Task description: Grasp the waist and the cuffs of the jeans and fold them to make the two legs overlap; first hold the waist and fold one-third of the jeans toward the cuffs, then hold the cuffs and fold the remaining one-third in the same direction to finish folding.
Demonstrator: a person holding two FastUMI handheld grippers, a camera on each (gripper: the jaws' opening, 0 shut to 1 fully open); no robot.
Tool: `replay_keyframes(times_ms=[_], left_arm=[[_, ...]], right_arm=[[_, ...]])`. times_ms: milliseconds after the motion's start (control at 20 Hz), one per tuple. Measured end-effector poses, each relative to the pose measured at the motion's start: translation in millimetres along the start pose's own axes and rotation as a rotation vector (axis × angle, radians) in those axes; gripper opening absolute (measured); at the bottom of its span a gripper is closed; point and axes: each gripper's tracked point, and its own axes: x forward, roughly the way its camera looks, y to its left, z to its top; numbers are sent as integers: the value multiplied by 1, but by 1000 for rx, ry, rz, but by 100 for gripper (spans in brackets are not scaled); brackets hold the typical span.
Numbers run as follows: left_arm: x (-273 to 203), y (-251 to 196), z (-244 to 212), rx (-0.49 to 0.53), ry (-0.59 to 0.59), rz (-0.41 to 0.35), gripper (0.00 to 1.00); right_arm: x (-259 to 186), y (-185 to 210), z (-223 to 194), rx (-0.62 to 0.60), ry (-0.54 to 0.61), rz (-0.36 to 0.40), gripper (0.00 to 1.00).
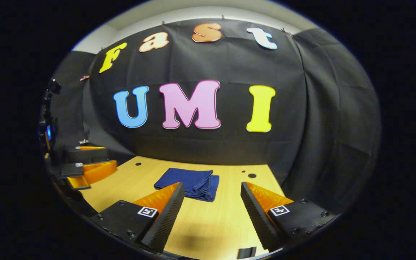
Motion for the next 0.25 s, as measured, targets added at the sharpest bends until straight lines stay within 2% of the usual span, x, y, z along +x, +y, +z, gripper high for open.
replay_keyframes(times_ms=[150, 250], left_arm=[[-53, 3, 10, -52, -54, 62, 98], [-71, 2, 18, -89, -71, 69, 98]], right_arm=[[-39, 21, 29, -56, -99, -26, 96], [-63, 45, 38, -32, -120, 4, 96]])
